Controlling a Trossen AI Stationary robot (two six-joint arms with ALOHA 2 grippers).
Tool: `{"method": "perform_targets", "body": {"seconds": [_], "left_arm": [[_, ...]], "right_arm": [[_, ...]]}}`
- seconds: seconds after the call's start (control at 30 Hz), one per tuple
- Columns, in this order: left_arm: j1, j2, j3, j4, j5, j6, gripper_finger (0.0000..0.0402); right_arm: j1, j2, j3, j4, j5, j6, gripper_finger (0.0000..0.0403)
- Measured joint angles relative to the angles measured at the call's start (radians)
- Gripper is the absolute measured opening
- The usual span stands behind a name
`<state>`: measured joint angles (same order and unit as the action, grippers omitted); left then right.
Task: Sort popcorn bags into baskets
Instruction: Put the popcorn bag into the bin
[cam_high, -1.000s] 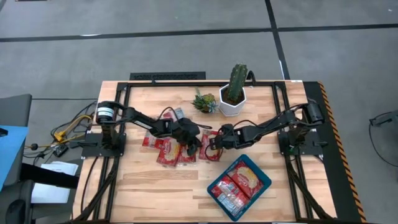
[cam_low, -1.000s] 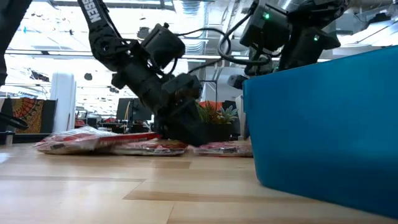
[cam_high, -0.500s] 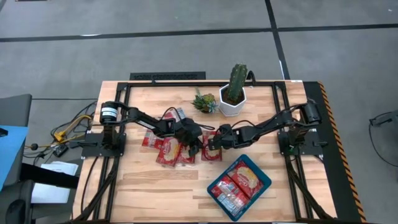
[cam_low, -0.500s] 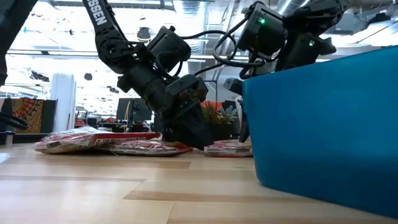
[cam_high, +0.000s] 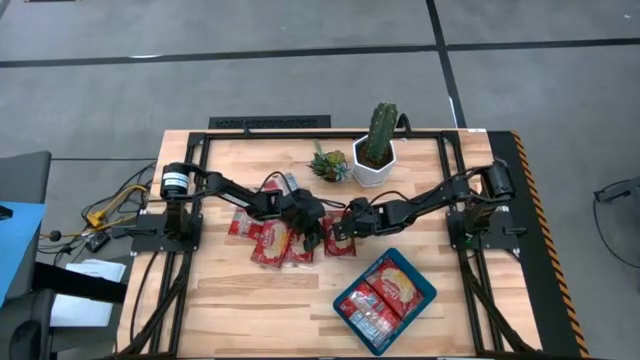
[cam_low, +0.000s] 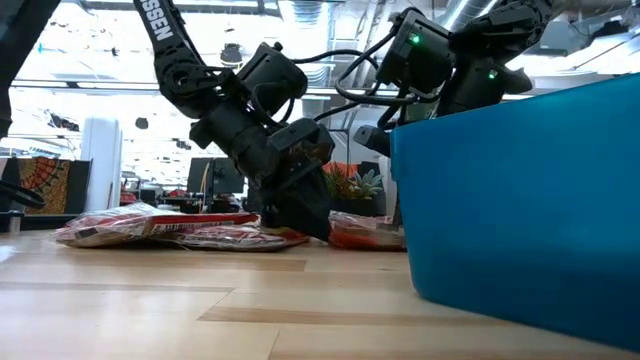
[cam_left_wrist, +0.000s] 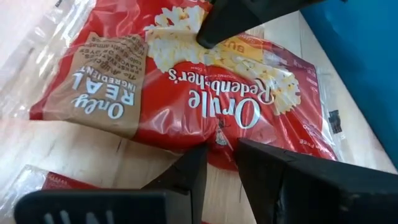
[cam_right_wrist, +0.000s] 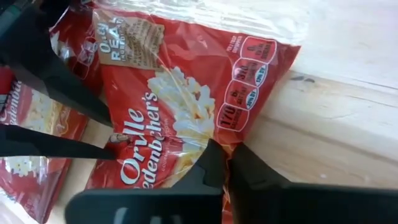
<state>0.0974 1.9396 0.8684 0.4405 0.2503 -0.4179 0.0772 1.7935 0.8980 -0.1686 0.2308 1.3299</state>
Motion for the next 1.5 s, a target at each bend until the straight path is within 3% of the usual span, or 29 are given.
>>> {"method": "perform_targets", "body": {"seconds": [0.23,0.57,0.7,0.87,1.03,1.17,1.5], "left_arm": [[0.040,-0.058,0.065,-0.183,0.090,0.026,0.0082],[0.083,-0.318,0.153,-0.515,0.123,0.105,0.0082],[0.097,-0.466,0.167,-0.594,0.072,0.120,0.0082],[0.110,-0.634,0.171,-0.641,-0.060,0.130,0.0082],[0.113,-0.731,0.173,-0.679,-0.164,0.150,0.0082],[0.119,-0.750,0.171,-0.715,-0.188,0.152,0.0082],[0.119,-0.712,0.170,-0.738,-0.179,0.144,0.0082]], "right_arm": [[-0.027,-0.076,-0.002,-0.068,0.009,-0.061,0.0005],[-0.056,-0.322,-0.001,-0.197,0.016,-0.215,0.0003],[0.004,-0.470,0.000,-0.257,-0.031,-0.298,0.0004],[0.161,-0.603,-0.002,-0.387,-0.080,-0.320,0.0003],[0.359,-0.623,-0.001,-0.470,-0.080,-0.300,0.0006],[0.477,-0.593,-0.002,-0.524,-0.086,-0.234,0.0004],[0.565,-0.435,-0.001,-0.546,-0.132,-0.185,0.0010]]}}
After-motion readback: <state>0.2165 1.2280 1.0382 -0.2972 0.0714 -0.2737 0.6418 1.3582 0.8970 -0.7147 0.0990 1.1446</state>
